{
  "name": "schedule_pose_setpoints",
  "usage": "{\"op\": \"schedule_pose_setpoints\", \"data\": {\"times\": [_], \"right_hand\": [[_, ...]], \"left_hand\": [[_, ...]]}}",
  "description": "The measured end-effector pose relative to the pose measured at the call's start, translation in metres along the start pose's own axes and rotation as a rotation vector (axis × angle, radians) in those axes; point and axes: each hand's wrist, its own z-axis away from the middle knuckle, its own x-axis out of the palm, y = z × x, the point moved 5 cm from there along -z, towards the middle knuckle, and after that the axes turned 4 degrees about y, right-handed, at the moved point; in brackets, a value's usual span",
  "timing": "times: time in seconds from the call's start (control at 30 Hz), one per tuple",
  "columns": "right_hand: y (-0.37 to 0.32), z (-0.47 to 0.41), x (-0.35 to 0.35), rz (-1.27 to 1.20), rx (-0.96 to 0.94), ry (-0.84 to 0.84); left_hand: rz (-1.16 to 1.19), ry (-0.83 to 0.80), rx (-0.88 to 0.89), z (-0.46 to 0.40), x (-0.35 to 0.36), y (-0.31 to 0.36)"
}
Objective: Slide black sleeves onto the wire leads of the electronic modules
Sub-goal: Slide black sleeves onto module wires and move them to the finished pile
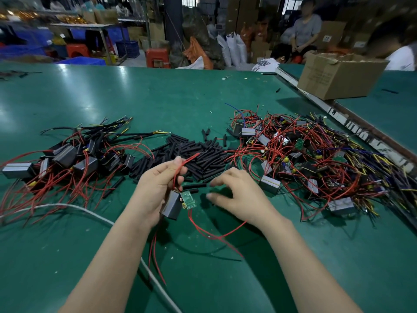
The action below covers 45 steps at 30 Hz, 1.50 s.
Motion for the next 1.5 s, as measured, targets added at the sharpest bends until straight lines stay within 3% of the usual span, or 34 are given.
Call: {"op": "schedule_pose_setpoints", "data": {"times": [0.13,0.3,0.5,0.83,0.9,1.07,1.17,1.5], "right_hand": [[-0.004,0.001,0.008,0.147,-0.047,-0.033],[0.003,-0.002,0.002,0.148,0.032,0.153],[-0.021,-0.006,0.024,0.2,-0.194,0.035],[-0.027,-0.011,0.024,0.358,-0.192,0.048],[-0.022,-0.013,0.011,0.273,-0.101,0.167],[0.005,-0.001,-0.031,-0.355,0.148,0.475],[0.016,-0.002,-0.037,-0.507,0.27,0.508],[-0.001,0.003,-0.033,-0.493,0.079,0.547]], "left_hand": [[-0.028,0.017,-0.009,-0.002,0.0,-0.004],[0.003,0.048,0.023,-0.002,-0.003,0.0],[-0.014,0.012,0.056,0.001,0.002,-0.001],[-0.063,-0.113,0.01,0.002,0.01,-0.009],[-0.034,-0.111,0.011,0.002,0.01,-0.01],[0.051,-0.059,0.016,0.0,0.006,-0.008],[0.05,-0.065,0.019,0.0,0.006,-0.01],[-0.002,-0.081,0.007,-0.001,0.006,-0.015]]}}
